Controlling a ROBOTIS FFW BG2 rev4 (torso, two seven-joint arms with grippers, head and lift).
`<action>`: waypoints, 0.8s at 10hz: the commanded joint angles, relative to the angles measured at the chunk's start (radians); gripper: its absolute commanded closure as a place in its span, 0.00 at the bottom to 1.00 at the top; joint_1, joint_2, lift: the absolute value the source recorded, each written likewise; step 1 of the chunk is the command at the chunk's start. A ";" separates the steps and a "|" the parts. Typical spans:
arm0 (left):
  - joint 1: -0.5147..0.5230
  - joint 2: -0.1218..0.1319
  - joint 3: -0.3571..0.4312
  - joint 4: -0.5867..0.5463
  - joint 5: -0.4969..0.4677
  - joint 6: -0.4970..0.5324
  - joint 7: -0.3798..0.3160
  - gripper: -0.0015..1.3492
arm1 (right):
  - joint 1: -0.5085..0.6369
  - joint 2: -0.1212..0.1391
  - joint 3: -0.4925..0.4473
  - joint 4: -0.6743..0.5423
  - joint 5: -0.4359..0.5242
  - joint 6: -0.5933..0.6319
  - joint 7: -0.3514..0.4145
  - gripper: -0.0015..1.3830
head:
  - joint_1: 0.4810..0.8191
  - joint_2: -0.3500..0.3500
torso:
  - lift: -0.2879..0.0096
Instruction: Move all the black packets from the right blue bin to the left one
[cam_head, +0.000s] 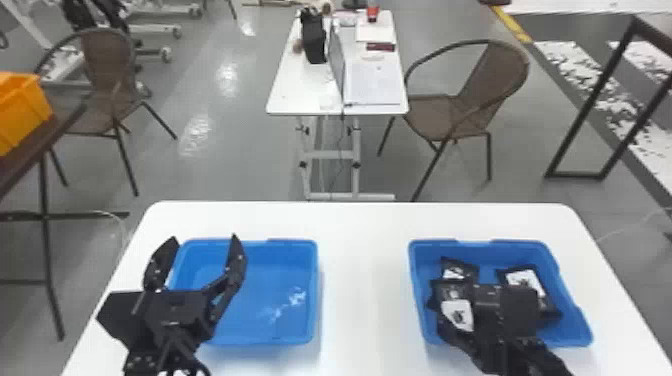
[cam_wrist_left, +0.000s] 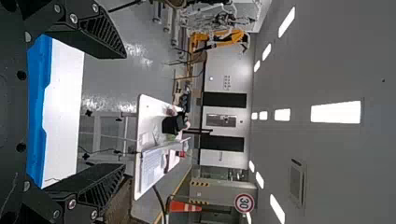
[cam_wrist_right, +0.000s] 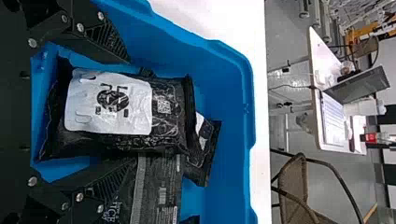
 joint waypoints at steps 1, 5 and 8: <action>-0.002 -0.003 -0.001 0.002 0.001 0.001 -0.001 0.16 | -0.012 0.002 0.007 -0.003 0.026 0.028 0.001 0.42 | 0.63 0.53 | 0.97; -0.002 -0.003 -0.001 0.005 0.006 0.001 -0.001 0.16 | 0.007 0.011 0.004 -0.041 0.006 0.022 -0.007 0.85 | 0.63 0.54 | 0.97; -0.002 -0.003 0.002 0.005 0.004 -0.007 -0.001 0.16 | 0.065 -0.003 -0.010 -0.178 0.003 0.007 -0.007 0.85 | 0.63 0.55 | 0.97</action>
